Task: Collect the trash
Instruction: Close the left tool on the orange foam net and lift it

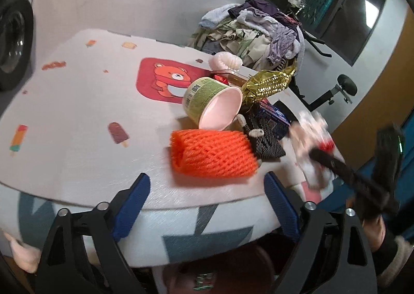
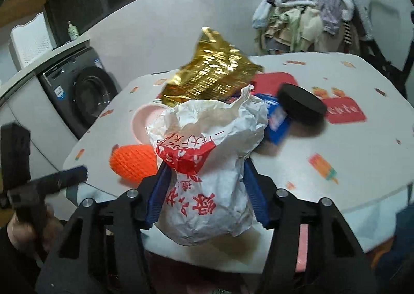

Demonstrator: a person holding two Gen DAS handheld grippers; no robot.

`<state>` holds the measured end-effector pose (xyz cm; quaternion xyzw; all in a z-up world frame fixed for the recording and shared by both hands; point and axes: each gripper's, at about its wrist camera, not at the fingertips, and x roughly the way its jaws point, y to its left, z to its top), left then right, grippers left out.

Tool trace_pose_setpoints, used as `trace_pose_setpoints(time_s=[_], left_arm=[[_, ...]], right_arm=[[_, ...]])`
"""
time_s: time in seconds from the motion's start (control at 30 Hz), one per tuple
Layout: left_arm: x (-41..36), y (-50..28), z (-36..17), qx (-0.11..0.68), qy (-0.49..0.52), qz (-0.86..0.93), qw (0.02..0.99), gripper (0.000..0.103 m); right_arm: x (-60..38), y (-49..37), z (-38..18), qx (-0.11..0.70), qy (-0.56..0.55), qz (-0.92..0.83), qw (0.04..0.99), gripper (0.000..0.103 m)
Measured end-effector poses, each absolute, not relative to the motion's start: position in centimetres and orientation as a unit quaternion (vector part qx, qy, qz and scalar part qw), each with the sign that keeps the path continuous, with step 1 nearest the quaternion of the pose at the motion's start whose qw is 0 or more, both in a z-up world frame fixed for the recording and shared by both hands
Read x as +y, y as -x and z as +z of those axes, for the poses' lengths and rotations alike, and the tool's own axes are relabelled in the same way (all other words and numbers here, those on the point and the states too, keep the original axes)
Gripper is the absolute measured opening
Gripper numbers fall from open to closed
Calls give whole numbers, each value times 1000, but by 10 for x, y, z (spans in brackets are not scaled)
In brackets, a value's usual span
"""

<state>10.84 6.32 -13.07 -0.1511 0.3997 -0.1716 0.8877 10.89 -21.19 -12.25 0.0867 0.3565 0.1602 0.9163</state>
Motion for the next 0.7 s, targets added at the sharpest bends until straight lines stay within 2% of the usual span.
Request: trace_pose_setpoints(time_s=[0.17,0.3,0.33,0.37,0.43,0.57,0.7], left_arm=[[67,-145,-146,430,228,-168,857,73],[68,-169,-156,444,249,-158,846,65],[68,-172,-159,448,254,-157,843,57],[68,-177,-162,453,261,-158,838,40],[66,-181,-170,468,266,-158,827,30],[61,-174,-165,466,231,-165,838,19],[63,-160,-143,448,184,-174,858,18]], right_arm=[[-234,-87,-133,361,-97,138,917,57],[-249,-80,-140,368,-106,123,915,57],[-252,-79,-141,369,-108,121,915,57],[-256,-77,-142,370,-111,118,915,57],[-259,-75,-142,371,-113,116,915,57],[-263,-72,-141,370,-115,114,915,57],[-265,-70,-136,364,-119,115,917,57]])
